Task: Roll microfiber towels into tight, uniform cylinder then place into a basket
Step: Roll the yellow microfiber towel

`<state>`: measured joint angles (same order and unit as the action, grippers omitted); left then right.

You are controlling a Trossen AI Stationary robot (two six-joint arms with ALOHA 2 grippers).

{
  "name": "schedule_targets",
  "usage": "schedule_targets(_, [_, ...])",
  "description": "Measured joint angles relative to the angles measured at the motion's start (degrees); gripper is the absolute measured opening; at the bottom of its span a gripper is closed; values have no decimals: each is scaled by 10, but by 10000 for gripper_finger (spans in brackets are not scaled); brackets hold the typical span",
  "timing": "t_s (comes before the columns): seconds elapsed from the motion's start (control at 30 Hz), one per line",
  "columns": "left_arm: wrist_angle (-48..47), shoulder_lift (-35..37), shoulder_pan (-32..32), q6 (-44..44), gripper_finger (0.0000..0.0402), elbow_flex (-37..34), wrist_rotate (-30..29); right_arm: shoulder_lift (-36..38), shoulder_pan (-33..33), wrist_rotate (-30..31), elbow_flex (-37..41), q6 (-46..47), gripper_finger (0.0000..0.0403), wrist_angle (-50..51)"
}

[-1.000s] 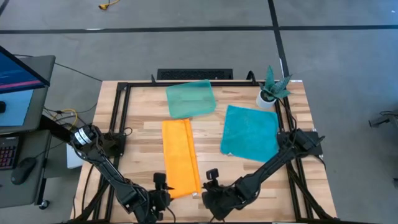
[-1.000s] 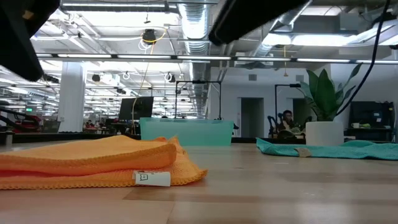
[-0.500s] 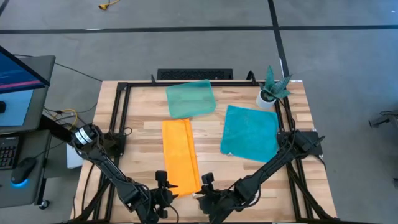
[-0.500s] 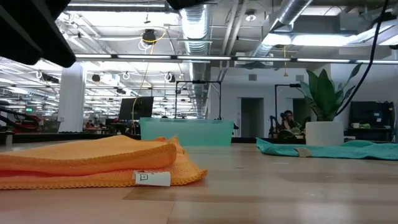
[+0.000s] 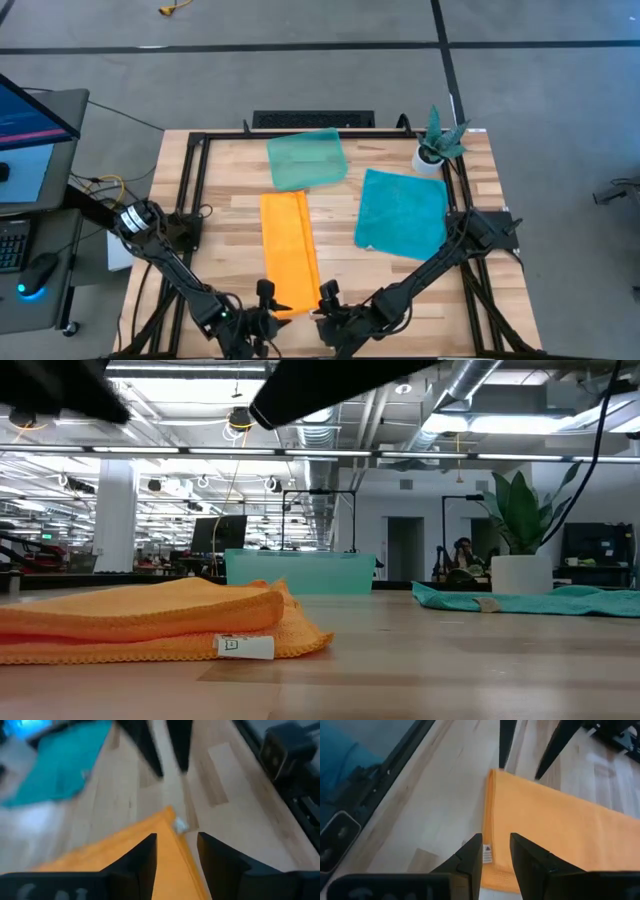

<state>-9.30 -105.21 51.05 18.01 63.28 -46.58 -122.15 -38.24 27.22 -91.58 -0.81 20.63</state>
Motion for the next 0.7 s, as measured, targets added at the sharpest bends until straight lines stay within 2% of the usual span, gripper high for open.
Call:
schedule_targets(0.17, [-2, 0, -1, -141, 120, 48, -23, 6, -7, 9, -23, -26, 122, -1])
schedule_targets(0.27, [-5, 0, 6, -174, 116, 65, -22, 6, -15, 12, -29, -27, 122, 3])
schedule_targets(0.37, [-26, 0, 18, -153, 114, 67, -18, 6, -21, 12, -29, -27, 122, 11])
schedule_targets(0.53, [-90, 0, 34, -72, 114, 68, -3, 5, -23, 11, -29, -27, 122, 18])
schedule_targets(0.7, [-132, 0, 33, -60, 114, 68, 27, 5, -17, 9, -29, -1, 122, 16])
